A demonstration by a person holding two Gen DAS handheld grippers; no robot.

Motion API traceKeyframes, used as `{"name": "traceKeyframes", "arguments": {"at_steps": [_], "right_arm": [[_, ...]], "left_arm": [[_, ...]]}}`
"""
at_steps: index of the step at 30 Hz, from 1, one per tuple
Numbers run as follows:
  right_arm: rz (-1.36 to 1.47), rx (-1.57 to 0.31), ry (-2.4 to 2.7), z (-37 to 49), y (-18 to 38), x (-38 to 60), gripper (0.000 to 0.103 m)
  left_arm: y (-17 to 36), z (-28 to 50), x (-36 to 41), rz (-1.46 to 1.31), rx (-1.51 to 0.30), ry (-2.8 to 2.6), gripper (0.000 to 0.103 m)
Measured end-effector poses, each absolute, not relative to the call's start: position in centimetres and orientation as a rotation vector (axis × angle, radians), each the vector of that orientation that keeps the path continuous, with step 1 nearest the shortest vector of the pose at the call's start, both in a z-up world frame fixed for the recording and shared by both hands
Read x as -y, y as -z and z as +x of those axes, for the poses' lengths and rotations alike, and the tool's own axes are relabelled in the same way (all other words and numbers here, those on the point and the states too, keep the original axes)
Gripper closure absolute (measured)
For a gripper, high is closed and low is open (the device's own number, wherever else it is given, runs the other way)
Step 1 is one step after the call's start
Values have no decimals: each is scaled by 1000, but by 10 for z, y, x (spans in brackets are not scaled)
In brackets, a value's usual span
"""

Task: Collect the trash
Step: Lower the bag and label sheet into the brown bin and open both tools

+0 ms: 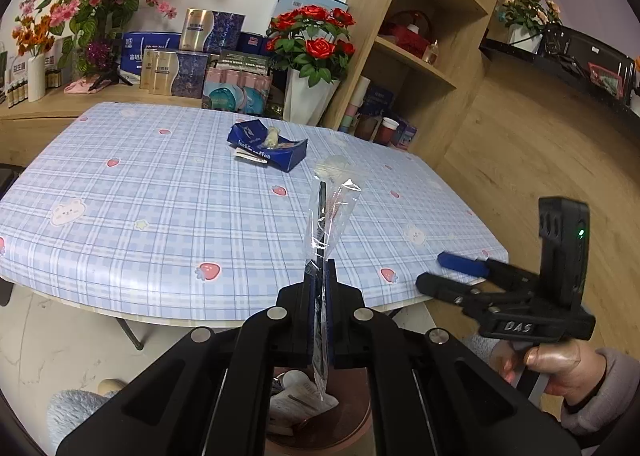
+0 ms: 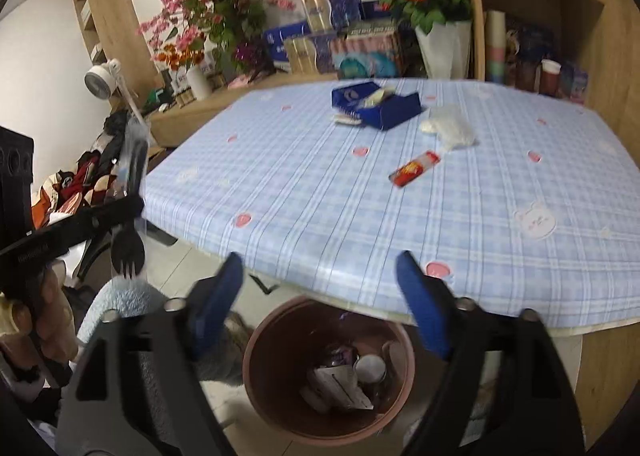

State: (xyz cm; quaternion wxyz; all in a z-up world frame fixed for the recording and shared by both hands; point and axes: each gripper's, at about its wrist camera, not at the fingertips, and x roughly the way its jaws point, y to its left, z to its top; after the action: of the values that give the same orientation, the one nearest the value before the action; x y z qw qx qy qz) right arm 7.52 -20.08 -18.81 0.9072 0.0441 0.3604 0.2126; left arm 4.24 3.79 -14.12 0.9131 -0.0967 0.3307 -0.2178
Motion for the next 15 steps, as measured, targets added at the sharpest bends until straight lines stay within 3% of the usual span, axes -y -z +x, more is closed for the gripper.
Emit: {"name": "traceKeyframes", "arguments": {"at_steps": [1, 4, 15], "right_arm": [[86, -732, -420, 75, 187, 202, 10], [73, -702, -360, 75, 184, 208, 6], [105, -666, -174, 82, 186, 237, 6]], "left_arm": [[142, 43, -37, -198, -683, 449, 99], [144, 43, -34, -196, -690, 454, 99], [153, 46, -23, -182, -721, 477, 99]]}}
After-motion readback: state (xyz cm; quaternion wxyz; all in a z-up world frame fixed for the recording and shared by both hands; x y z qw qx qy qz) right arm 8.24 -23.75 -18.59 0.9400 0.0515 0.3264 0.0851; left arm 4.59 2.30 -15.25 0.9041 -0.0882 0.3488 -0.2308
